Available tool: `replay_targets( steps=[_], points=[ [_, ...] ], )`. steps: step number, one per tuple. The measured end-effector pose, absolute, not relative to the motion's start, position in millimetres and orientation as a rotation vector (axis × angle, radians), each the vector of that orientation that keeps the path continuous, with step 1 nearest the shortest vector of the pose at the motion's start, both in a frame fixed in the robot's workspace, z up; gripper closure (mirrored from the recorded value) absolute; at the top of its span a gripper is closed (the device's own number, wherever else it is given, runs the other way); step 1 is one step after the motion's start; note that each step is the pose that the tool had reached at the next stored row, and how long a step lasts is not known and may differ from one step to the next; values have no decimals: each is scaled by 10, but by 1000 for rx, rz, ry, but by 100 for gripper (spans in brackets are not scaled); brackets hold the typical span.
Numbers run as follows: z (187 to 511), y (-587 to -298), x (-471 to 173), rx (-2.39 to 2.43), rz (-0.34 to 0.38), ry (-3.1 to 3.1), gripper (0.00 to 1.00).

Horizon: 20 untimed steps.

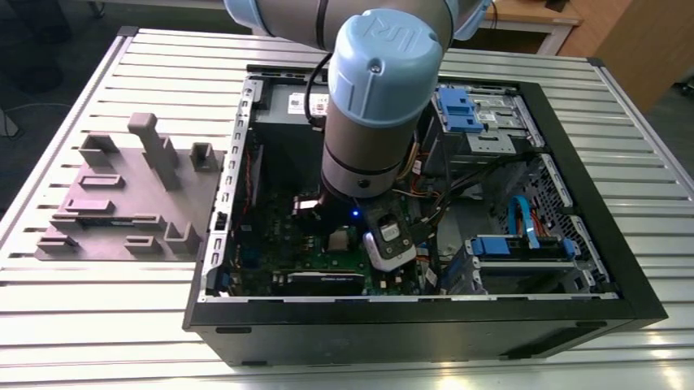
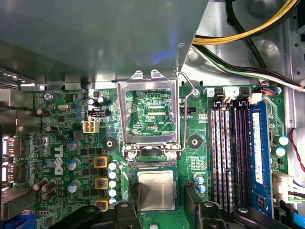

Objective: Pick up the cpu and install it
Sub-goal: 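Place the cpu into insertion slot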

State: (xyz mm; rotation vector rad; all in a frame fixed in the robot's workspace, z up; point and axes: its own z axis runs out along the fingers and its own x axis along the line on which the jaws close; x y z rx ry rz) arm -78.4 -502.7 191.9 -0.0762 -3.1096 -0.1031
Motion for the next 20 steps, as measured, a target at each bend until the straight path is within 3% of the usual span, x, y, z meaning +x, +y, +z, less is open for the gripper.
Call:
replay_targets(
  steps=[3,4,13,20],
  points=[
    [1918,-5027,-784,-76,-104,-3110,51],
    [1919,-5027,-784,-76,-105,-3110,44],
    [1943,-5028,-784,-75,-112,-3109,44],
    [1942,-5032,-796,-56,-158,-3106,44]
  ],
)
